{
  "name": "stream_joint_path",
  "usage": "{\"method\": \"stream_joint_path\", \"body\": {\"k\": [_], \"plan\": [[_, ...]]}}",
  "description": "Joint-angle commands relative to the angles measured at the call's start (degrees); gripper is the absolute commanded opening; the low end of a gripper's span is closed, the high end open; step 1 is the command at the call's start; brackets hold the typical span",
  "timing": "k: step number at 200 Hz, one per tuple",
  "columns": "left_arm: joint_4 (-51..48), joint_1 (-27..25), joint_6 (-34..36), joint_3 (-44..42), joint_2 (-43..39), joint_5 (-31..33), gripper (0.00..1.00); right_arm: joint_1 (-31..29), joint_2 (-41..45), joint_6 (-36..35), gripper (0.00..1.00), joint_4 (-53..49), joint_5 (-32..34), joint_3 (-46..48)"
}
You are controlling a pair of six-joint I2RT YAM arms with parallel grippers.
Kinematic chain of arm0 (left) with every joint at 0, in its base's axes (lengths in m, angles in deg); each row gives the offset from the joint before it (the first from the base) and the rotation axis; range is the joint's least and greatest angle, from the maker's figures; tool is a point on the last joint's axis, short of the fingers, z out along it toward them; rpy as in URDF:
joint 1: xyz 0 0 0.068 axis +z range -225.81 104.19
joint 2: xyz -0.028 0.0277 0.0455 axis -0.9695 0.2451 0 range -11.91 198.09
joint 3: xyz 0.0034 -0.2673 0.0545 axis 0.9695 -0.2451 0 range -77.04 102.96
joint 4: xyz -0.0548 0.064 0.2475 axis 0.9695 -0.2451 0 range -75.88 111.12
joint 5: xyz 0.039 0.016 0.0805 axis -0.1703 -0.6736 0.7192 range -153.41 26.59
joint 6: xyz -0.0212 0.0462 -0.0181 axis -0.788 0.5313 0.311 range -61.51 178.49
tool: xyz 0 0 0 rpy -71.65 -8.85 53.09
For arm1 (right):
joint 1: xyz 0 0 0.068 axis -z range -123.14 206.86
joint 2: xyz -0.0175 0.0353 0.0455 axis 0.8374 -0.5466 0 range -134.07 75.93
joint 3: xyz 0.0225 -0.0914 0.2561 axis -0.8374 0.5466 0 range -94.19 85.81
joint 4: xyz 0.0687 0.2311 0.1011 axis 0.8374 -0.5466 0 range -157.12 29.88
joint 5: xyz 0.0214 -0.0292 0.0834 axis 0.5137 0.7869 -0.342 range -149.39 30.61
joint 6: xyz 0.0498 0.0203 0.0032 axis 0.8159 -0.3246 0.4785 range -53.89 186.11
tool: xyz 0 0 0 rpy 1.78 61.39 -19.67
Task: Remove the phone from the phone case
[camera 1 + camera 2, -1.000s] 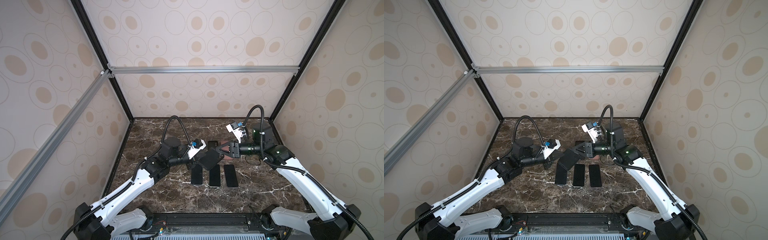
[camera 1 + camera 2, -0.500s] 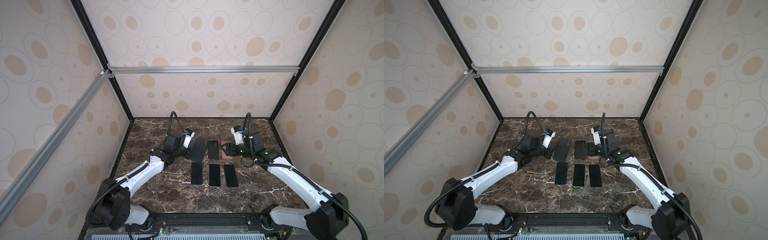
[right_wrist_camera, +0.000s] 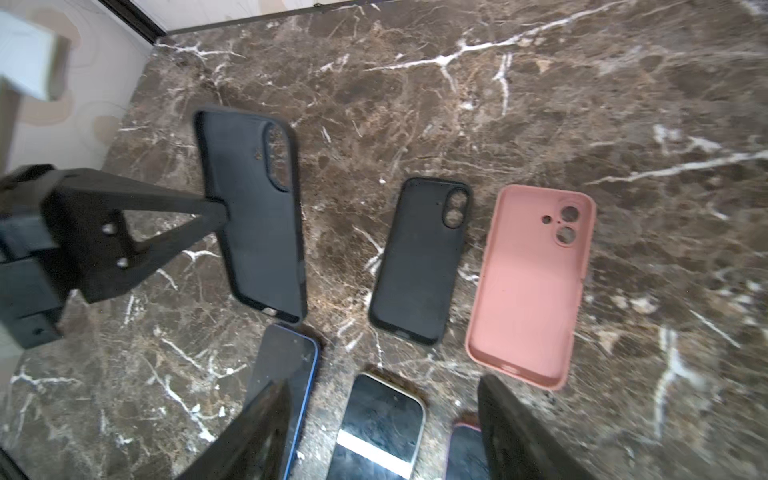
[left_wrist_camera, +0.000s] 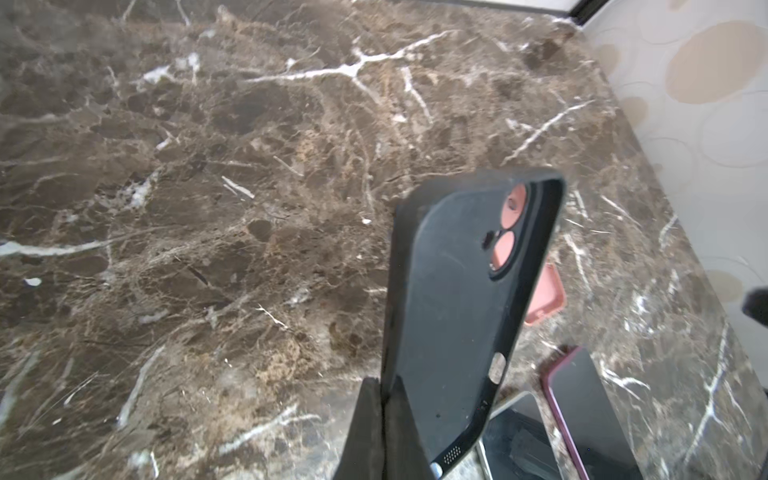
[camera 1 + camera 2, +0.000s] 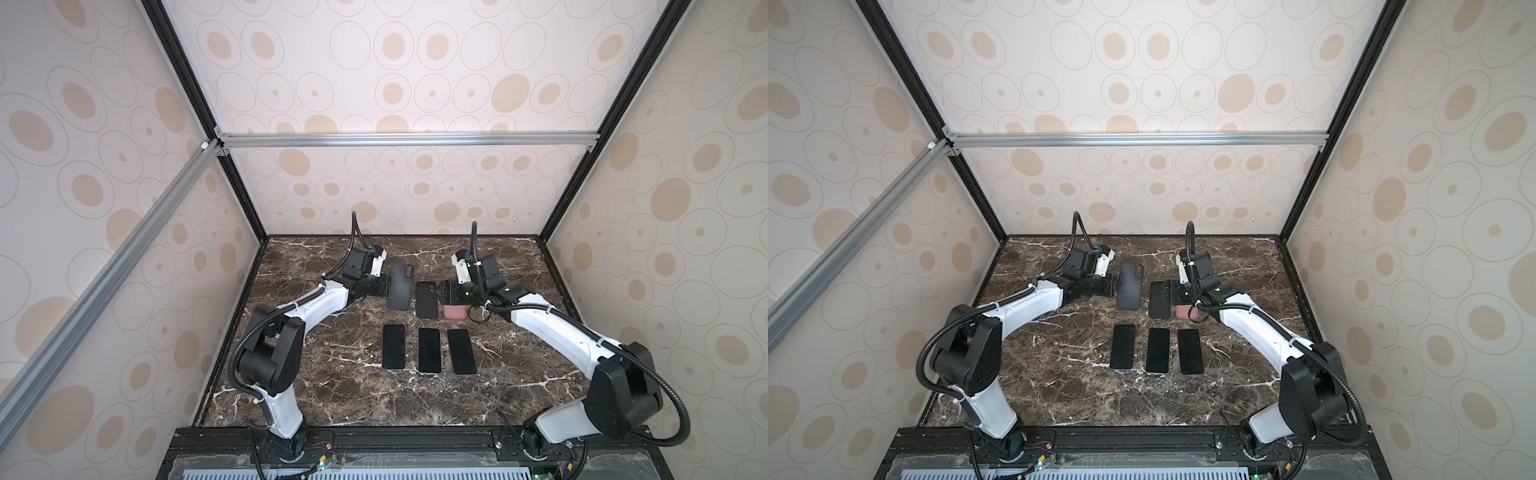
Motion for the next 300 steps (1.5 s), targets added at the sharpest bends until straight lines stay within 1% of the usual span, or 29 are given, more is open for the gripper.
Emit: {"method": "stream_joint_path", "body": {"k": [1, 19, 36, 47, 85, 123, 147, 158, 166, 183, 199, 214, 225, 230, 244, 253, 271, 284, 291, 300], "plan": [[-5.65, 0.93, -3.02, 4.02, 3.00, 0.06, 0.00, -0.35, -5.46, 2.50, 0.72, 3.11, -6.81, -2.06], [-6.63, 2.02, -4.45, 5.44, 5.32, -1.11, 0.00, -1.68, -8.71, 3.24, 0.72, 3.60, -7.04, -3.85], [-4.64, 3.49, -6.86, 5.04, 7.11, -5.13, 0.00, -2.83, -12.15, 2.98, 0.70, 2.89, -6.58, -5.89], [-4.16, 4.02, -7.48, 5.46, 8.40, -6.35, 0.00, -3.23, -14.27, 2.87, 0.69, 3.28, -6.83, -6.72], [-7.13, 4.45, -7.25, 9.07, 12.45, -7.37, 0.00, -3.63, -18.47, 3.25, 0.67, 3.46, -7.33, -8.87], [-8.88, 4.61, -7.12, 10.77, 15.25, -7.47, 0.00, -3.82, -19.49, 3.29, 0.67, 3.34, -7.37, -9.50], [-8.22, 4.73, -7.29, 10.77, 16.44, -7.47, 0.00, -3.90, -19.96, 3.29, 0.68, 2.75, -7.63, -10.13], [-7.96, 4.86, -7.55, 10.74, 16.73, -7.47, 0.15, -3.90, -19.62, 3.29, 0.70, 2.59, -7.55, -10.22], [-7.65, 4.95, -7.68, 10.61, 16.71, -7.47, 0.21, -3.93, -18.99, 3.22, 0.73, 2.54, -7.37, -10.29], [-6.65, 5.21, -7.82, 9.92, 15.55, -7.47, 0.27, -3.91, -17.37, 3.03, 0.78, 1.64, -6.68, -10.56], [-6.19, 5.39, -7.16, 9.37, 12.93, -6.95, 0.35, -3.96, -14.49, 2.63, 0.86, 0.98, -5.49, -10.24], [-5.55, 5.42, -5.55, 8.13, 8.59, -5.41, 0.41, -3.95, -10.49, 1.79, 0.94, 0.82, -3.89, -9.04], [-4.17, 5.43, -4.56, 6.26, 3.90, -3.24, 0.46, -3.96, -6.77, 1.32, 0.99, 1.87, -2.37, -6.99], [-3.32, 5.40, -4.19, 5.07, 1.63, -1.94, 0.48, -3.90, -4.83, 1.11, 1.00, 2.50, -1.23, -5.80], [-0.37, 5.45, -3.09, 1.05, -4.87, 1.79, 0.56, -3.88, 0.41, 0.79, 1.00, 4.70, 3.28, -1.89], [3.18, 5.44, -2.20, -2.90, -10.01, 4.04, 0.61, -3.71, 3.90, 0.74, 1.00, 6.13, 7.42, 1.13], [12.61, 5.44, -0.36, -13.26, -20.11, 9.27, 0.81, -3.53, 9.42, -0.12, 1.00, 10.00, 16.95, 7.72], [20.17, 5.49, 2.42, -21.68, -26.90, 14.38, 0.98, -2.94, 12.89, -1.78, 1.00, 14.04, 25.21, 13.41], [24.23, 5.49, 4.51, -26.52, -30.17, 18.20, 0.99, -2.18, 14.50, -4.24, 0.99, 16.44, 28.30, 16.39], [30.80, 5.49, 6.02, -33.43, -34.18, 25.71, 0.99, -0.41, 15.81, -7.92, 0.98, 19.46, 31.32, 19.68]]}}
